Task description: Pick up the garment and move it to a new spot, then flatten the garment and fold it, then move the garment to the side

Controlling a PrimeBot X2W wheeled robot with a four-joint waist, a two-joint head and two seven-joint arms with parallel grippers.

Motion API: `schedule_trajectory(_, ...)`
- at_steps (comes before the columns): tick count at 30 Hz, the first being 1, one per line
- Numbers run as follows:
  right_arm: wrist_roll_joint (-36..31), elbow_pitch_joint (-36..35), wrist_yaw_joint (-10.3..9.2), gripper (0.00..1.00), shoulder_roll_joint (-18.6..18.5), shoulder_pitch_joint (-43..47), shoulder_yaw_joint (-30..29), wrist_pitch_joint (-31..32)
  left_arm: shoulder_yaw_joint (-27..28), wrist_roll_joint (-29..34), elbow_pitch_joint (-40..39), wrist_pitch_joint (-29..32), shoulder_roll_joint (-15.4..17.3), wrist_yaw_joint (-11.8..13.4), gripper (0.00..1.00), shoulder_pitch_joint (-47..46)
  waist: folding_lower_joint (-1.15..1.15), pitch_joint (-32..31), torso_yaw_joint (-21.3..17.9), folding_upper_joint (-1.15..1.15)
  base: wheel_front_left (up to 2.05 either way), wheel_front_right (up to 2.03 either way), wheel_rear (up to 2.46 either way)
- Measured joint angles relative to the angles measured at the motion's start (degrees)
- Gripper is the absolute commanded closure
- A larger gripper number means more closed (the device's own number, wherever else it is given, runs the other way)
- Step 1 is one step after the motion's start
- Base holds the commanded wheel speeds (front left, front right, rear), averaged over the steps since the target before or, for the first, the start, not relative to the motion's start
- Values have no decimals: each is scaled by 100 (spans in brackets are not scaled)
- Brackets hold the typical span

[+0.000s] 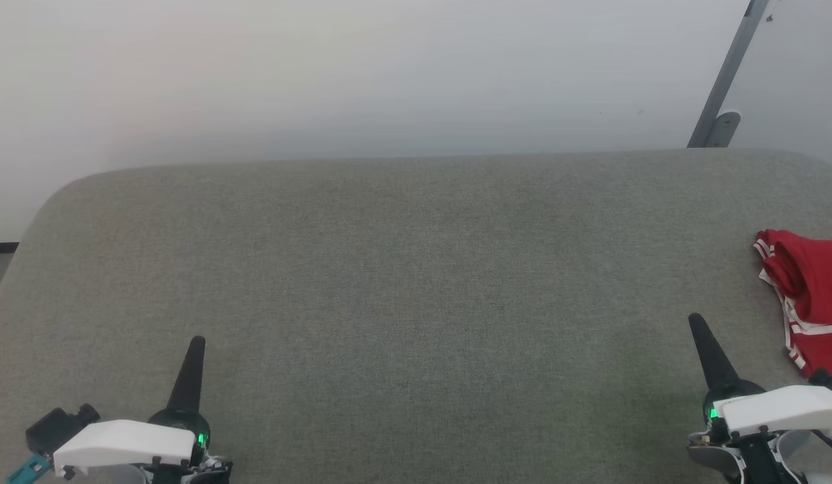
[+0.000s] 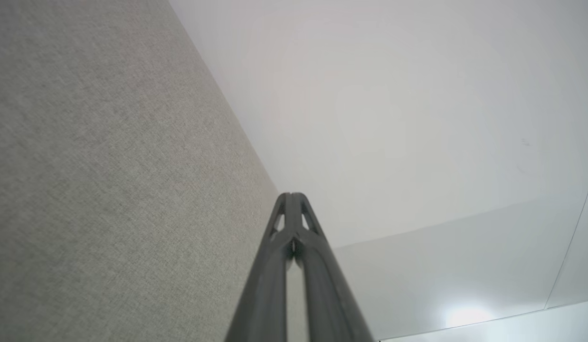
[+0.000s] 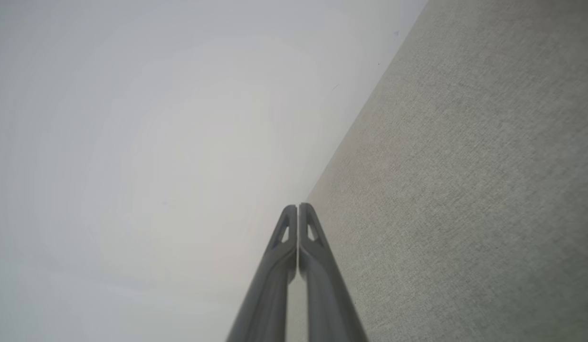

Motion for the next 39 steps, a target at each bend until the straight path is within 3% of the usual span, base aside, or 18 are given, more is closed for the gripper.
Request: schedule_trajectory(39,1774,100,0,100,107,-201,65,143,37,-1450,67,475,-299,0,100,-342,0,93,-15,0,0,0,0)
